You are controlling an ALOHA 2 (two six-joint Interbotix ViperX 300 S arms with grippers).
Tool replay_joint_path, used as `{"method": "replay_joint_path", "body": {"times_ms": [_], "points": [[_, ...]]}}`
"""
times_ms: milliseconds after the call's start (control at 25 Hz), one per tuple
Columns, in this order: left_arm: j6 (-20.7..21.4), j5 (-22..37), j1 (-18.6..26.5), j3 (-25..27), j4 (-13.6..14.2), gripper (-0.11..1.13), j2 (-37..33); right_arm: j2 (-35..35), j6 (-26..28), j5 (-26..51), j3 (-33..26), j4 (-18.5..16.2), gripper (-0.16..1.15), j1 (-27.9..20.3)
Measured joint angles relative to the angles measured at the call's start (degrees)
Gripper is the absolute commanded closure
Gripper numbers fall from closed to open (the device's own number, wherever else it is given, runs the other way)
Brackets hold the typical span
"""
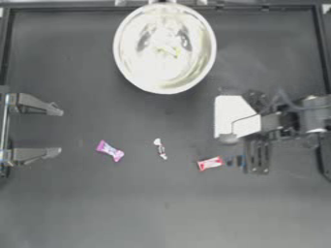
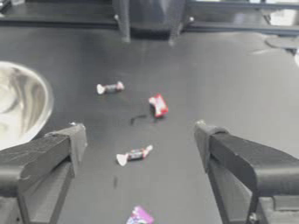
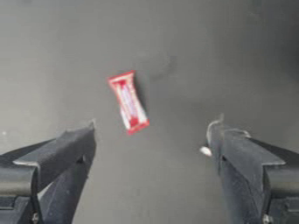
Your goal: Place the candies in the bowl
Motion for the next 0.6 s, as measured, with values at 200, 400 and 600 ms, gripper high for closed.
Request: {"method": "replay_joint_path", "body": {"times_ms": [200, 400, 600], "points": [[0.0, -0.1, 0.0, -0.1, 0.0, -0.01, -0.1, 5.8, -1.6, 0.8, -2.1, 1.2, -0.03, 0.4], [-0.1, -0.1, 0.0, 0.0, 0.0, -0.01, -0.1, 10.1, -1.6, 0.8, -3.1, 1.1, -0.03, 1.2], [0.0, -0.1, 0.0, 0.0, 0.0, -0.01, 0.0, 13.4, -1.1, 0.5, -3.1, 1.1, -0.03, 1.6]]}}
